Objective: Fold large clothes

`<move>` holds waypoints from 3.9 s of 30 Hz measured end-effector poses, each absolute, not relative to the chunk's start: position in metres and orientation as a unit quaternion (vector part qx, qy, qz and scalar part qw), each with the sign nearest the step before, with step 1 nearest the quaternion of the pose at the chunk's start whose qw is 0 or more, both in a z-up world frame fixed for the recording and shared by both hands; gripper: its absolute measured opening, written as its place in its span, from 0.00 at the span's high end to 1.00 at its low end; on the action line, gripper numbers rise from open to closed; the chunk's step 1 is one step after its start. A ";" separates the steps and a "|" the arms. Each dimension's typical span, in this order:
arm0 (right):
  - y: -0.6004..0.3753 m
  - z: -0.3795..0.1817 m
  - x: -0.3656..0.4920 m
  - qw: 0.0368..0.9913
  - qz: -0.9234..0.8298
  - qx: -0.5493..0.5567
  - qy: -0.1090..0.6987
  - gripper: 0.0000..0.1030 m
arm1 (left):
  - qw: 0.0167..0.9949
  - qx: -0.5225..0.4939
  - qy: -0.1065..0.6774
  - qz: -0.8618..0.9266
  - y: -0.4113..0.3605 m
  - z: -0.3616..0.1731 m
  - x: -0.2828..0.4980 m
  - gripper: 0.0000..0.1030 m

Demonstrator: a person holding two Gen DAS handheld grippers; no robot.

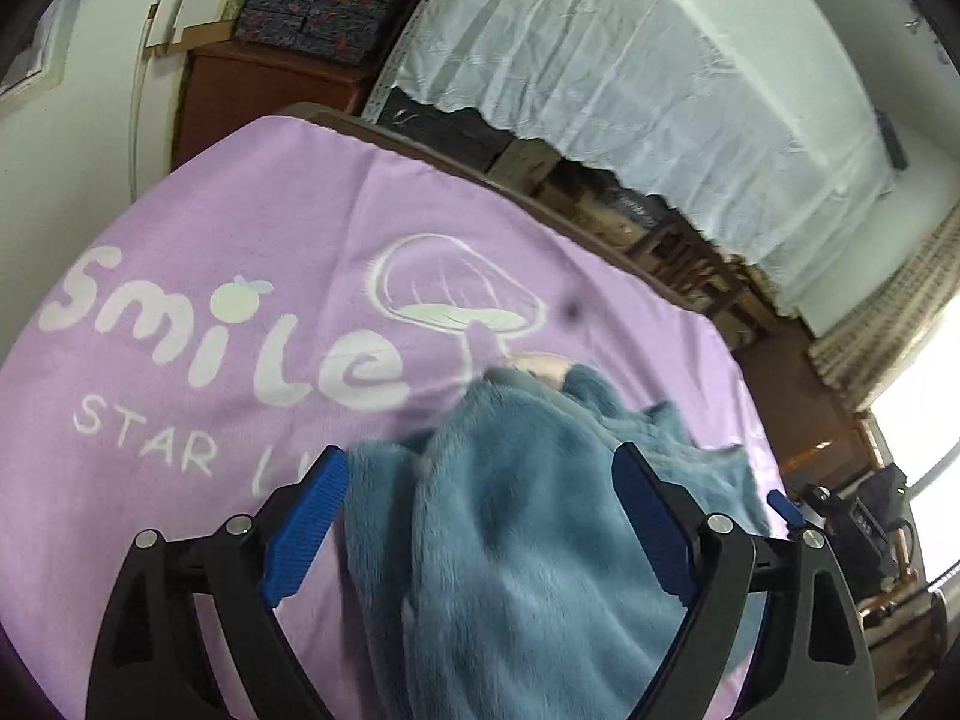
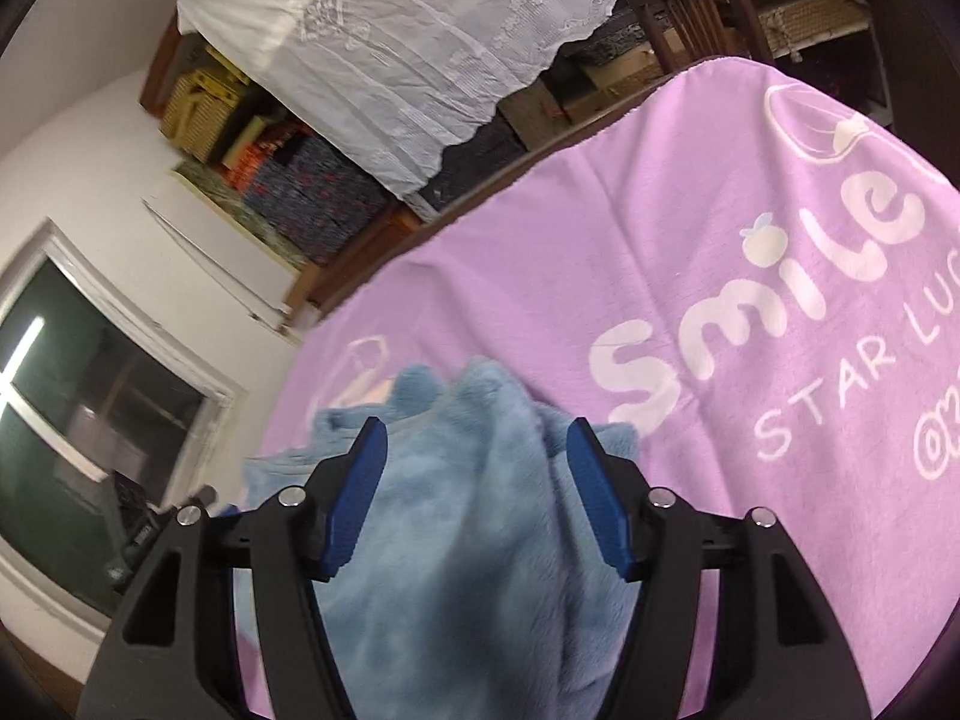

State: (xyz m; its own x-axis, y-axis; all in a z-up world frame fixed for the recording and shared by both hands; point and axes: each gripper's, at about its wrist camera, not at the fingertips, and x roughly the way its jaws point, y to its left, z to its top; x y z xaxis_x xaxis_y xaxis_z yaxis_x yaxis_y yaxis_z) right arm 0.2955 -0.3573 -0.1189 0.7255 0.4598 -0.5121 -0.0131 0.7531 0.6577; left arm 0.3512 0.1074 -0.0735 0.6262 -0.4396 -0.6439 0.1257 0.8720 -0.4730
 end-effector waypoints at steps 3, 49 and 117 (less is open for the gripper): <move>-0.350 -0.127 0.317 0.869 0.118 0.305 0.371 0.40 | 0.877 -0.189 0.411 -0.162 0.099 -0.076 0.366 0.20; -0.285 -0.078 0.275 0.894 0.173 0.266 0.316 0.65 | 0.912 -0.071 0.328 -0.237 0.003 -0.025 0.297 0.55; -0.329 -0.135 0.161 0.830 0.183 0.396 0.347 0.52 | 0.907 -0.032 0.376 -0.185 -0.025 -0.075 0.287 0.33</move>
